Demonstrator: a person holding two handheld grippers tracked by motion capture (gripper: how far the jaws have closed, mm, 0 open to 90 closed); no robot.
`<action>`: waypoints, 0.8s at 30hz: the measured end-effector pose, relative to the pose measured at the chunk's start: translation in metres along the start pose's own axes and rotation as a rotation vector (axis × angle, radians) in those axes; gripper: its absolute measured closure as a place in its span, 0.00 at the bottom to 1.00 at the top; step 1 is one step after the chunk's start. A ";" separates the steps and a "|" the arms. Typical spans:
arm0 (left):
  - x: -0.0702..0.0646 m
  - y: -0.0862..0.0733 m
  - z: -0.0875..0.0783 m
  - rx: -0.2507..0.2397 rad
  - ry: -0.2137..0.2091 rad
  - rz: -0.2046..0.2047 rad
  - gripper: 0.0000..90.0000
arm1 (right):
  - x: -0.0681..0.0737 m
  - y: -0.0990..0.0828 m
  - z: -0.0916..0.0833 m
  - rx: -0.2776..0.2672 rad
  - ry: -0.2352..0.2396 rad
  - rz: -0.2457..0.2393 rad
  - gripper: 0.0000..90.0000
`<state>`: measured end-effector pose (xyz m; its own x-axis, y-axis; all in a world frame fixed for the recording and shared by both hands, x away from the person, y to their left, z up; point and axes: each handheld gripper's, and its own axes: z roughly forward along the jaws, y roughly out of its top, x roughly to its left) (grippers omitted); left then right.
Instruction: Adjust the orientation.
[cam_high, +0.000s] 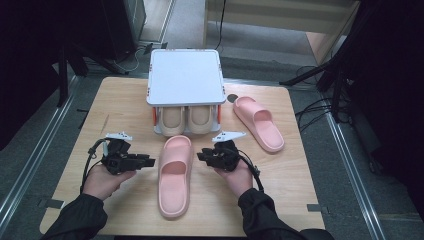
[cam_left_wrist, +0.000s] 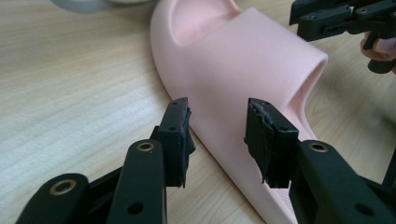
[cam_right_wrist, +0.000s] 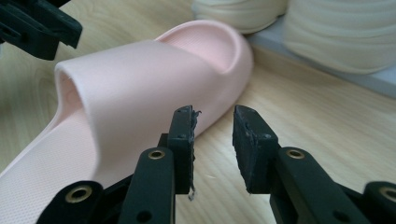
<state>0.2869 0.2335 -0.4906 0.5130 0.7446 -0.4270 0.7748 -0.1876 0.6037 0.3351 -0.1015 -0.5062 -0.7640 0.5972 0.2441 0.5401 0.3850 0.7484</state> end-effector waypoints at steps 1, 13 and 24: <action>0.001 0.000 0.000 -0.003 -0.003 -0.007 0.64 | -0.003 0.002 -0.005 -0.008 -0.006 0.008 0.78; 0.006 0.004 0.002 0.018 -0.005 -0.002 0.61 | -0.016 0.004 -0.024 -0.016 -0.045 0.017 0.77; 0.011 0.008 0.002 0.023 -0.009 0.000 0.57 | -0.031 0.004 -0.044 -0.035 -0.063 0.033 0.75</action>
<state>0.2996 0.2384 -0.4915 0.5163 0.7389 -0.4330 0.7828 -0.2021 0.5885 0.3457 -0.1495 -0.4841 -0.7218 0.6525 0.2308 0.5510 0.3399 0.7622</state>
